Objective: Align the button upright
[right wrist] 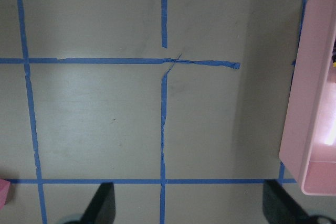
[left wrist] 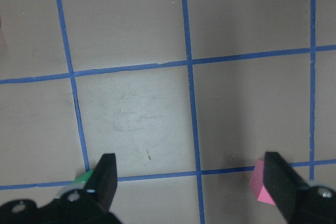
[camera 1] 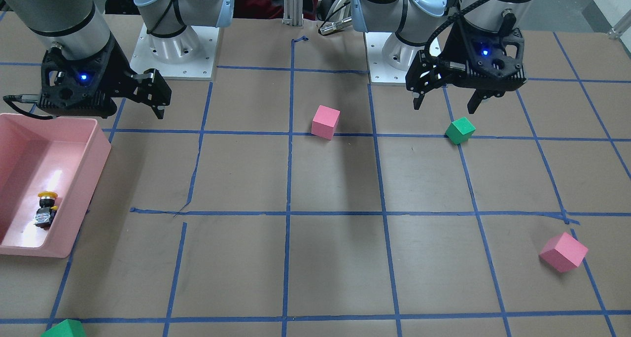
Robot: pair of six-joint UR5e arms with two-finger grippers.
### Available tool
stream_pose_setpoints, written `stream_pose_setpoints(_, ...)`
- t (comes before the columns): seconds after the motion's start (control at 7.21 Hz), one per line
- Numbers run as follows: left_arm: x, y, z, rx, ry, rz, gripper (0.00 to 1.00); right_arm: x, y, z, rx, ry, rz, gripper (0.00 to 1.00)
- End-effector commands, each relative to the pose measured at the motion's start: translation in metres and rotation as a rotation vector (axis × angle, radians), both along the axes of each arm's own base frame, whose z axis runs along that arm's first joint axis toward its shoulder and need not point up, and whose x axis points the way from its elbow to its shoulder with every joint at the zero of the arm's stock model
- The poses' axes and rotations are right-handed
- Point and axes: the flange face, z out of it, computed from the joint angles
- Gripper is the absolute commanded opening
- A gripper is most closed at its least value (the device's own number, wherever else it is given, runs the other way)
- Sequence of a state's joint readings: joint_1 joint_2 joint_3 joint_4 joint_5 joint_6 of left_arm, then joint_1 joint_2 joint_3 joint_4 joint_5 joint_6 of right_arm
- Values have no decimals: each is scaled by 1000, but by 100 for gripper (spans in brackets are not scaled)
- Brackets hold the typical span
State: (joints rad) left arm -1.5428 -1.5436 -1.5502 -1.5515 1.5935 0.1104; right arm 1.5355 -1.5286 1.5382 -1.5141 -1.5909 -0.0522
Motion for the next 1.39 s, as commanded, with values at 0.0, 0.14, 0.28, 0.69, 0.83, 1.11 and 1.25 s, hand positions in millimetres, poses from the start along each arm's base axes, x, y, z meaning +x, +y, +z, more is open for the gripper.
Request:
stream_pose_setpoints(0.0, 7, -1, 1, -2, 1, 15, 100, 0, 2, -3, 12, 2, 0, 100)
stream_pose_setpoints(0.14, 8, -1, 1, -2, 3, 16, 100, -3, 0, -4, 13, 2, -4, 100)
stream_pose_setpoints(0.28, 8, -1, 0, 0, 3, 16, 100, -4, 0, -5, 20, 4, -6, 100)
stream_pose_setpoints(0.69, 9, -1, 1, -2, 3, 18, 100, -63, -21, -28, 45, -15, -1, 100)
stream_pose_setpoints(0.83, 9, -1, 1, -2, 3, 18, 100, -119, -26, -47, 64, -40, 15, 100)
stream_pose_setpoints(1.11, 9, -1, 1, -2, 3, 19, 100, -200, -39, -103, -3, -21, -4, 100)
stream_pose_setpoints(1.25, 9, -1, 1, -2, 3, 16, 100, -238, -37, -131, -4, -32, -6, 100)
